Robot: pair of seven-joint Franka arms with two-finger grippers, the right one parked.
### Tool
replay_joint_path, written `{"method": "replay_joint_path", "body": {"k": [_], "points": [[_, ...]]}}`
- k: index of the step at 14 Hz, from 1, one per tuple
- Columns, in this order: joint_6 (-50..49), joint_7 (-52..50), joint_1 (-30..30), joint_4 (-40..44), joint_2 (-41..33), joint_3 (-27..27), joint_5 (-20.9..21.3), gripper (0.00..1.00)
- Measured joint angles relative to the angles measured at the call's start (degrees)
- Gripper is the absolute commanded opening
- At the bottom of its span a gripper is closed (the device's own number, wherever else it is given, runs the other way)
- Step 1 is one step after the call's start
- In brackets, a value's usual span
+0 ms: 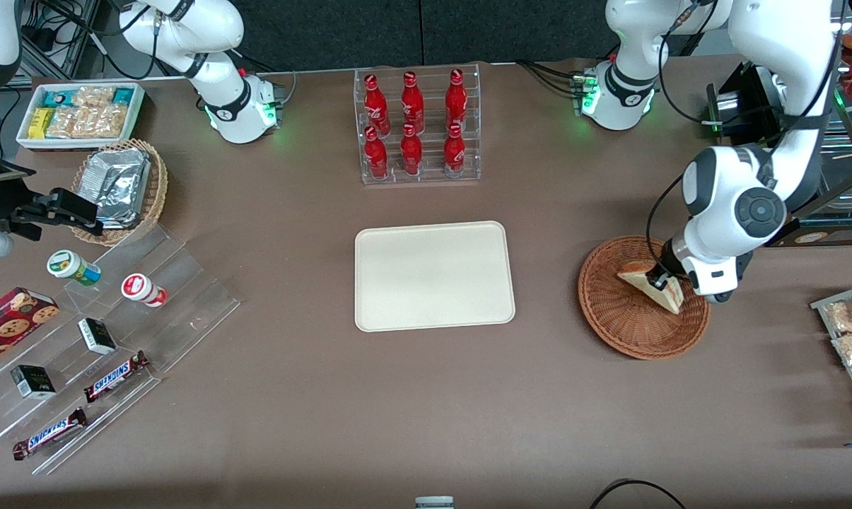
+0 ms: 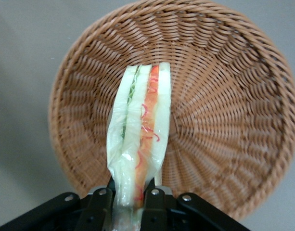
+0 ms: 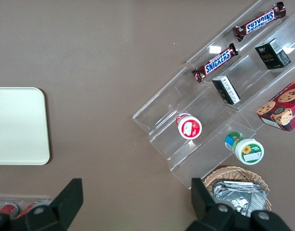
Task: Place sandwich from basket to tray
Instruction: 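Close the left gripper on the sandwich's crust edge, then lift the sandwich and carry it with the left gripper over the cream tray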
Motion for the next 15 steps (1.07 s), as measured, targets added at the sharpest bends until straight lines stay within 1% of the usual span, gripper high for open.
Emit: {"method": "replay_joint_path", "body": {"k": [3,4,5,7,9,11,15], "points": [[-11.44,-0.13,-4.41,8.77,-1.30,-0.19,0.86,0.13],[-13.95,-0.18,-6.19,11.30,-1.35,-0.33,0.93,0.12],[-16.00,-0.18,-8.16,13.50,-1.31,-0.46,0.97,0.08],[-19.47,0.40,-12.20,17.20,-0.89,-0.67,1.02,0.08],[-21.99,2.10,-15.82,20.36,0.34,-0.78,0.99,0.10],[-22.31,2.55,-19.20,22.42,2.12,-0.85,0.98,0.12],[-22.29,2.68,-26.15,27.93,8.56,-0.99,0.72,0.14]]}}
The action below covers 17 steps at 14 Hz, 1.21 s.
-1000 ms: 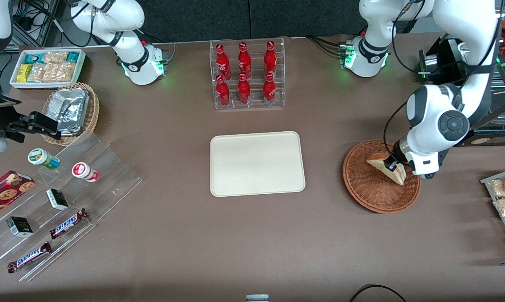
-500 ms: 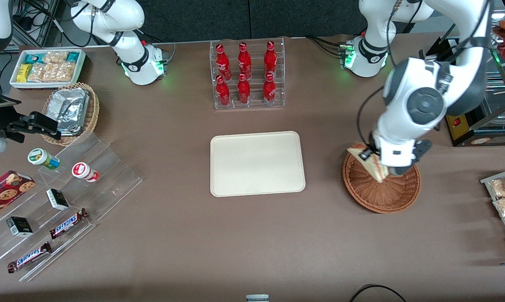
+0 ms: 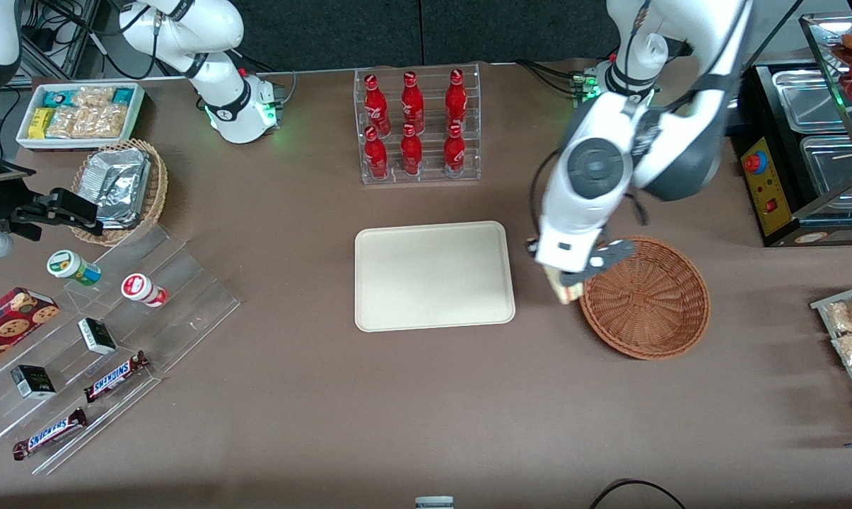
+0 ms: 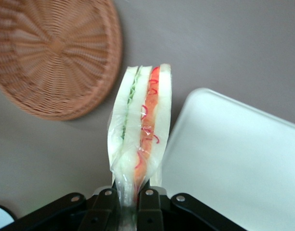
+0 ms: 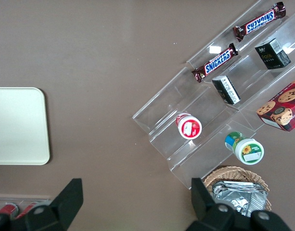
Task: Place sandwich from basket to tray
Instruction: 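Lift the sandwich and carry it with the left gripper over the cream tray, then lower the sandwich onto the tray center with the left gripper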
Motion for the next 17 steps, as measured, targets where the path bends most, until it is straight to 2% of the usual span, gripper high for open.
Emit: {"method": "replay_joint_path", "body": {"k": [4,8,17], "points": [[4.61,0.42,-6.17,5.11,8.44,-0.06,-0.30,0.14],[10.56,0.43,-11.19,6.33,13.66,-0.07,-0.38,0.14],[18.11,1.21,-15.47,7.62,20.00,-0.10,-0.37,0.14]]}}
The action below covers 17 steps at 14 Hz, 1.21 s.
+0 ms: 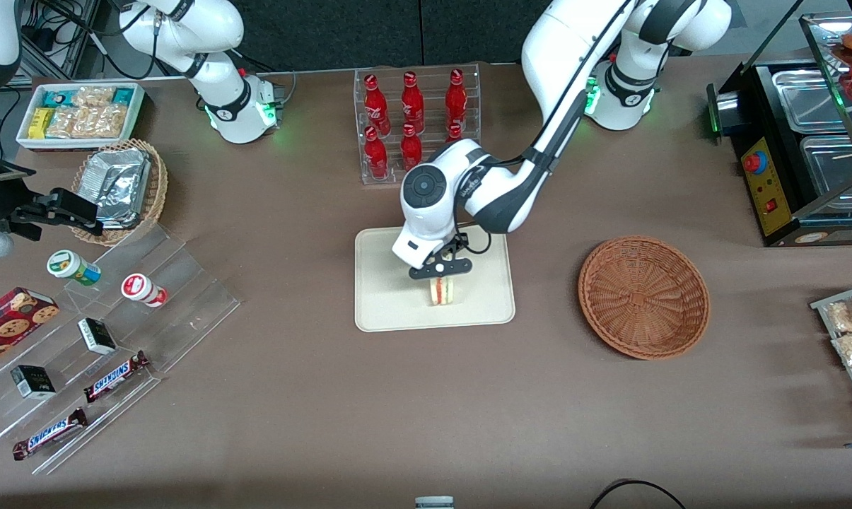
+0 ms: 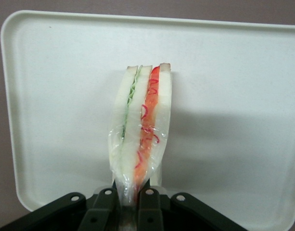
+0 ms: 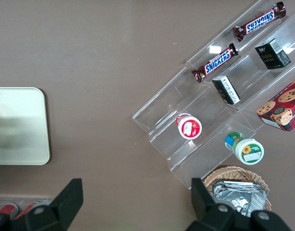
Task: Place sandwich from basket to tray
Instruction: 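Lower the sandwich onto the tray center with the left gripper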
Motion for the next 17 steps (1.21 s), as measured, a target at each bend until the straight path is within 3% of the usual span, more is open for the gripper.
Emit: {"method": "replay_joint_path", "body": {"k": [3,4,6,7,8,13,17], "points": [[0.01,0.07,-1.32,0.45,1.02,0.00,0.01,0.15],[0.04,0.07,-1.59,0.49,1.44,0.00,0.02,0.23],[0.14,0.10,-1.91,0.54,2.15,0.00,0.04,0.57],[0.17,0.14,-1.98,0.60,2.35,0.00,0.05,0.86],[0.17,0.19,-1.99,0.62,2.39,0.01,0.09,1.00],[0.02,0.22,-1.95,1.77,2.20,0.39,0.11,1.00],[-6.70,-0.24,-1.40,3.63,-2.22,1.27,0.09,1.00]]}}
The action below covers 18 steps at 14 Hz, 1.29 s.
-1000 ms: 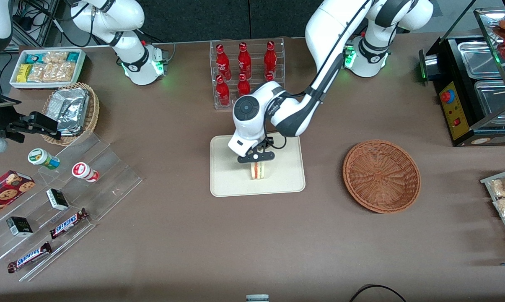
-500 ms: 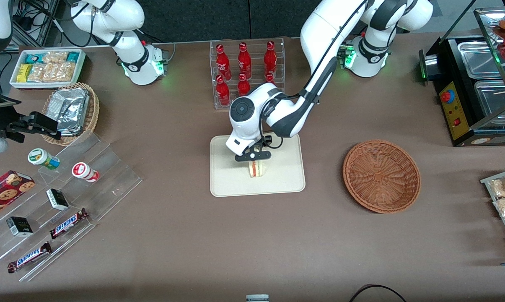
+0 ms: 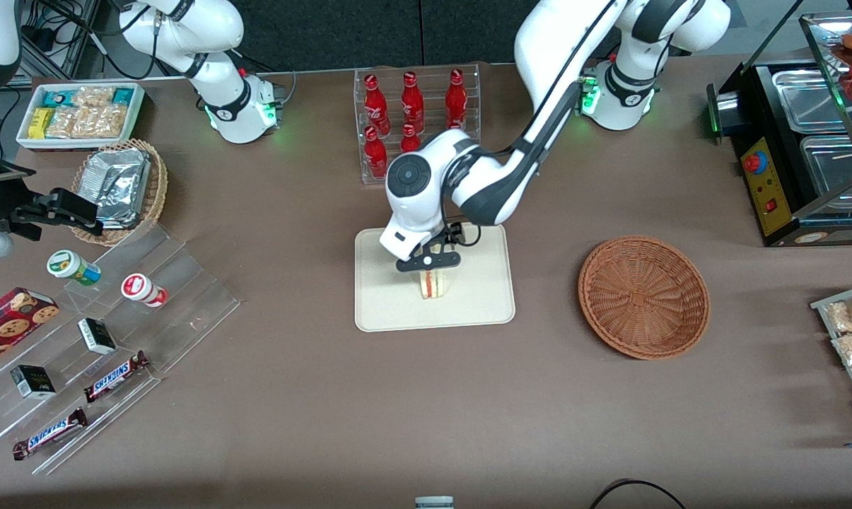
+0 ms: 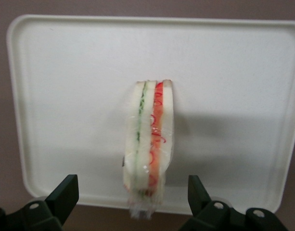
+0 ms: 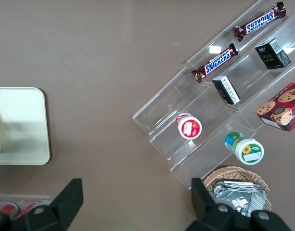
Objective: Place sandwich from basket to tray
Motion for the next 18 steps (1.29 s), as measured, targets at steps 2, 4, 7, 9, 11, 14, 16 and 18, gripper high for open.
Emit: {"method": "replay_joint_path", "body": {"k": [2,4,7,9,11,14,16,18], "points": [[-4.60,-0.89,1.23,0.28,-4.37,0.46,0.00,1.00],[-8.04,-1.20,3.29,0.41,-9.00,0.62,-0.02,1.00],[-15.01,-1.20,7.38,0.51,-15.45,0.70,-0.06,1.00],[-18.38,-0.56,11.13,0.50,-18.96,0.81,-0.81,1.00],[-23.06,4.97,15.83,0.48,-22.14,0.92,-2.08,1.00],[-29.80,14.25,22.64,0.41,-26.38,1.09,-2.32,1.00],[-33.69,21.91,27.68,0.38,-29.30,1.18,-2.27,1.00],[-36.03,29.78,32.80,0.17,-31.86,1.34,-2.16,1.00]]}}
